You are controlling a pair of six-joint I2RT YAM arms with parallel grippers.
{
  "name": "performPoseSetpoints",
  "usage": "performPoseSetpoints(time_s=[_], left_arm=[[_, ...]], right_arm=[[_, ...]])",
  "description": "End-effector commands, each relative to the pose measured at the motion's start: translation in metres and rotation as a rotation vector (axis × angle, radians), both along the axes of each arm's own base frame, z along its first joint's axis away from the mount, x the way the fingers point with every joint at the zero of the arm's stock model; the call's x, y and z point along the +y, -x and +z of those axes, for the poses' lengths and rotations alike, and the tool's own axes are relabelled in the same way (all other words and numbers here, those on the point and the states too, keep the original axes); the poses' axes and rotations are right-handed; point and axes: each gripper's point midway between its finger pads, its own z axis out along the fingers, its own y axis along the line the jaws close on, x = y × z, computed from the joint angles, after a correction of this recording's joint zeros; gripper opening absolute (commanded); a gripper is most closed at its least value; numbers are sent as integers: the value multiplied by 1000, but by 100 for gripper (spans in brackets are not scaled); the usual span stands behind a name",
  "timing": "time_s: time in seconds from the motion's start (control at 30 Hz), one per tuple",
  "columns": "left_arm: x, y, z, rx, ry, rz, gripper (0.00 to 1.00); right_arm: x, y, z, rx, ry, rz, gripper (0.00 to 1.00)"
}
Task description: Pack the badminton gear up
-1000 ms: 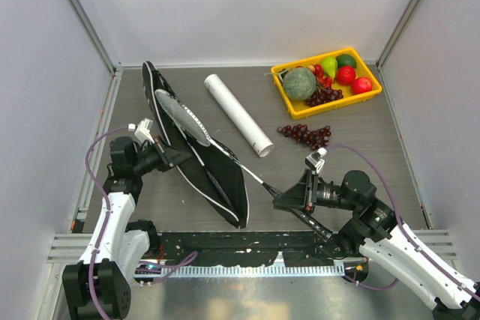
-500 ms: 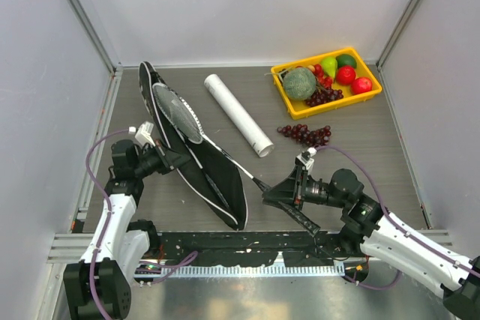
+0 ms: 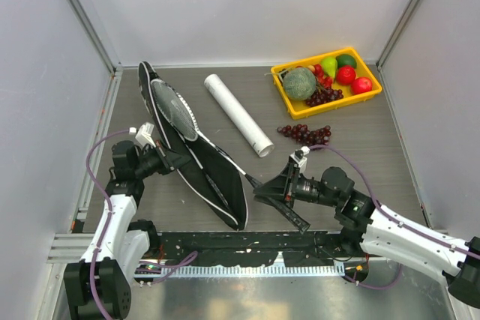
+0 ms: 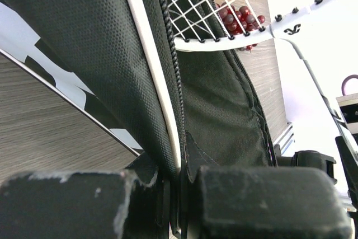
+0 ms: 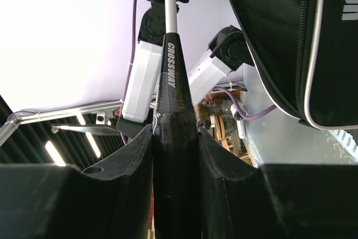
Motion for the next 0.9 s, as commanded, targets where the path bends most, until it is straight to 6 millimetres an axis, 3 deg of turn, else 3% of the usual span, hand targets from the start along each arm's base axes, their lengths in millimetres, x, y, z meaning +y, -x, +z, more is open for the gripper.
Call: performPoseSetpoints(time_s=[0.0,0.1,0.33,0.53,0.63,0.77,0.87], left_arm=[[-7,-5,27,-135,10,-62,0],[-7,-5,25,-126,14,-65,0],[-6,-6,25,-127,15,-58,0],[-7,-7,23,-111,24,-56,0],[-7,-6,20,-93,31,-57,0],[-8,-5,21,-88,47,-57,0],[-10,-3,21,-78,58,-68,0]], right_arm=[[3,-32,-10,82,72,-163,5],[12,-36,-17,93,92,-153,5],[34,-37,-8,58,85,-152,5],[53,-39,-34,43,93,-128,5],[63,-46,-26,-14,10,-126,5],[79,-57,-29,-71,56,-132,5],[88,-68,-20,-98,38,-154,5]])
